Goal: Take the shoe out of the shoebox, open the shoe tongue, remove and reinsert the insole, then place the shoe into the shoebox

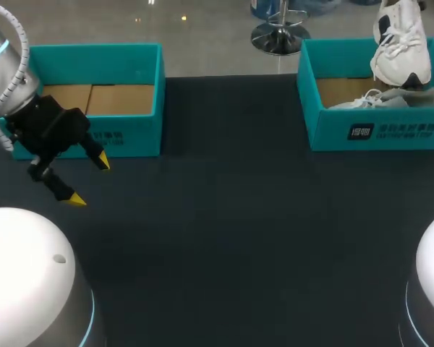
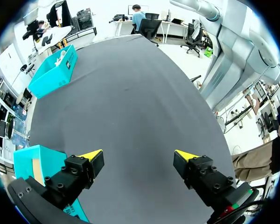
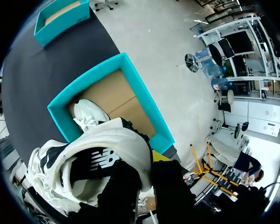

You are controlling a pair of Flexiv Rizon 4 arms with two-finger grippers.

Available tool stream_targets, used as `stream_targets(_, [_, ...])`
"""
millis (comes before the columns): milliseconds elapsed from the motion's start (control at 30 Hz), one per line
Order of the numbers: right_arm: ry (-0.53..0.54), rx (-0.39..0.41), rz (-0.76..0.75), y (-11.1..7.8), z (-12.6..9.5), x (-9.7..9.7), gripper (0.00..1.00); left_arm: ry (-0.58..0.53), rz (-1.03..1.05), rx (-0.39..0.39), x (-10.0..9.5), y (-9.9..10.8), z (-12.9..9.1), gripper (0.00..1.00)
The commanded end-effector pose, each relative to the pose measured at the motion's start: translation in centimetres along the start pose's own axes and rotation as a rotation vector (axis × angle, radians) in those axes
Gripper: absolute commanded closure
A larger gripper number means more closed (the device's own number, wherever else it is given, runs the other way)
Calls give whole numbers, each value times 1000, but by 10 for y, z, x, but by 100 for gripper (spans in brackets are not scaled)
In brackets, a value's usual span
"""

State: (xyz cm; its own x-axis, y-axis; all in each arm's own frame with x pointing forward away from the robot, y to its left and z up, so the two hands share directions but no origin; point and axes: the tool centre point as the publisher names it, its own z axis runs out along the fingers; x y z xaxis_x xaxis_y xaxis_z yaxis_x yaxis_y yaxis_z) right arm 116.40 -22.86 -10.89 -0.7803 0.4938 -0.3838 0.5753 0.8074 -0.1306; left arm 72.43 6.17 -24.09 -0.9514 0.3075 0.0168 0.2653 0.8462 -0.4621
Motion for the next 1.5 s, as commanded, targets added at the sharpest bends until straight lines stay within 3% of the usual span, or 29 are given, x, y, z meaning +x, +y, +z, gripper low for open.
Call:
stream_targets(33, [48,20,15,1,18,-39,100,1,0,-2,0,0,0,0])
stream_targets(200, [76,40,12,-6,36,-54,100,1,0,-2,0,0,0,0])
stream_targets(633, [76,40,12,-6,36,-54,100,1,0,-2,0,0,0,0])
stream_targets(700, [131,162,114,-5,46,-51,100,1,0,-2,0,0,0,0])
stream_targets(900, [260,356,459,-13,59,-42,100,1,0,-2,0,0,0,0])
stream_targets(1000, [330,337,668,-22,61,-36,100,1,0,-2,0,0,0,0])
stream_targets(1267, [292,326,985,-41,69,-21,100,1,0,-2,0,0,0,0])
stream_targets(1367, [227,253,1032,-43,70,-16,100,1,0,-2,0,0,0,0])
stream_targets(1400, [208,121,1008,-39,69,-16,100,1,0,-2,0,0,0,0])
stream_targets(1500, [208,121,1008,-39,69,-16,100,1,0,-2,0,0,0,0])
